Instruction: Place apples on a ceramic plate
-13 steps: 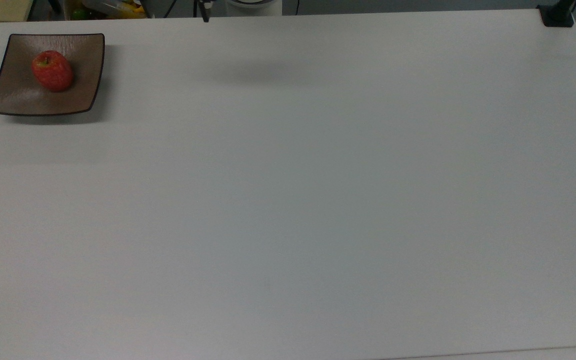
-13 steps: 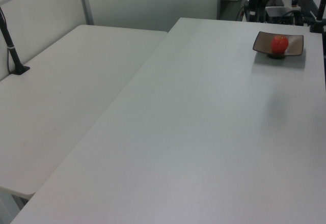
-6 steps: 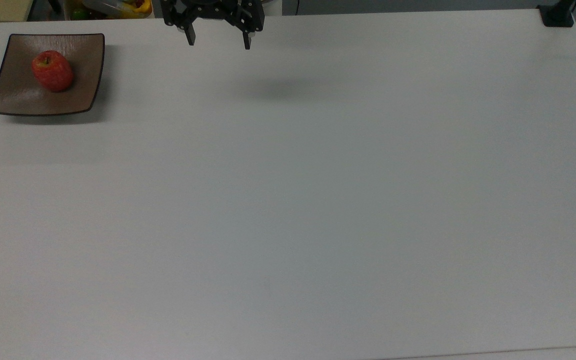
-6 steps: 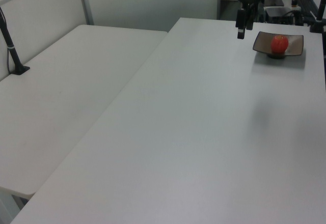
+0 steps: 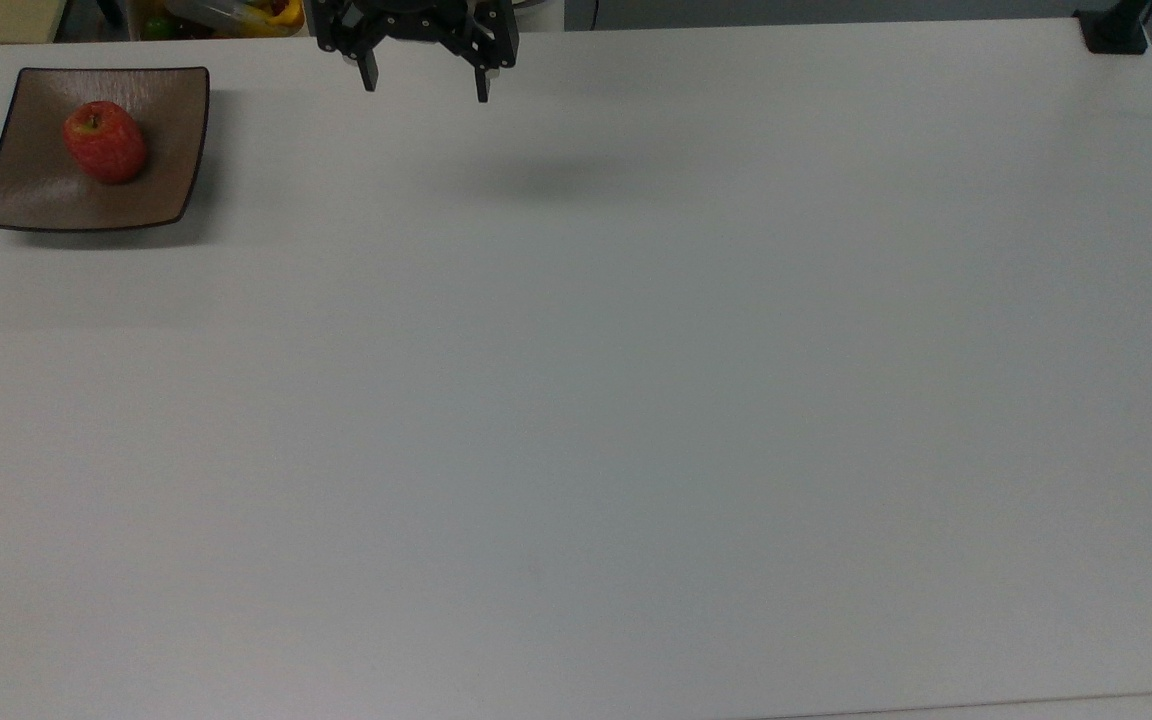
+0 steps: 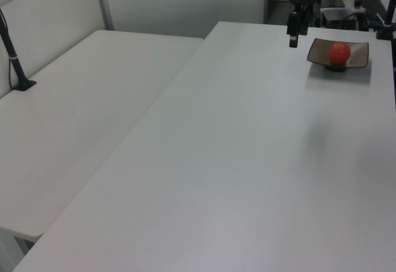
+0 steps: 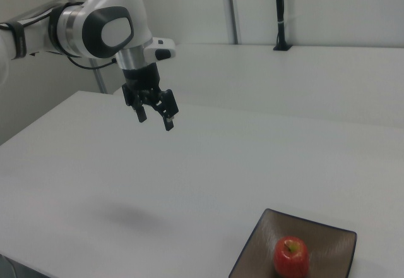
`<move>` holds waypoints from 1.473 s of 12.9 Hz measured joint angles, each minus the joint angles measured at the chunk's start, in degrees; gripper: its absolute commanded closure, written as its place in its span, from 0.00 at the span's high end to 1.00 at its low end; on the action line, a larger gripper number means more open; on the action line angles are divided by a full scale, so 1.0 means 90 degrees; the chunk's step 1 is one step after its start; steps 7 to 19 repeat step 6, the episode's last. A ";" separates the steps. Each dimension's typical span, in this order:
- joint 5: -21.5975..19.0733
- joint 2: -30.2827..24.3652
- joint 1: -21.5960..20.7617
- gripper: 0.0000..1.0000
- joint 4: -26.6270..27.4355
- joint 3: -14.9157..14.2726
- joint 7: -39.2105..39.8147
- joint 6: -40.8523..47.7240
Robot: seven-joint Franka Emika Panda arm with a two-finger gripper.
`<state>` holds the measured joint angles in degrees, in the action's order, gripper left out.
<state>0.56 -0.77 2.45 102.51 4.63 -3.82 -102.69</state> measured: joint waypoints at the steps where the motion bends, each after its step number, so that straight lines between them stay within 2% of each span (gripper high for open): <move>1: 0.0009 0.0000 0.0000 1.00 0.0000 0.0000 0.0000 0.0000; 19: 0.0012 0.0000 0.0033 1.00 -0.0001 0.0000 -0.0001 0.0000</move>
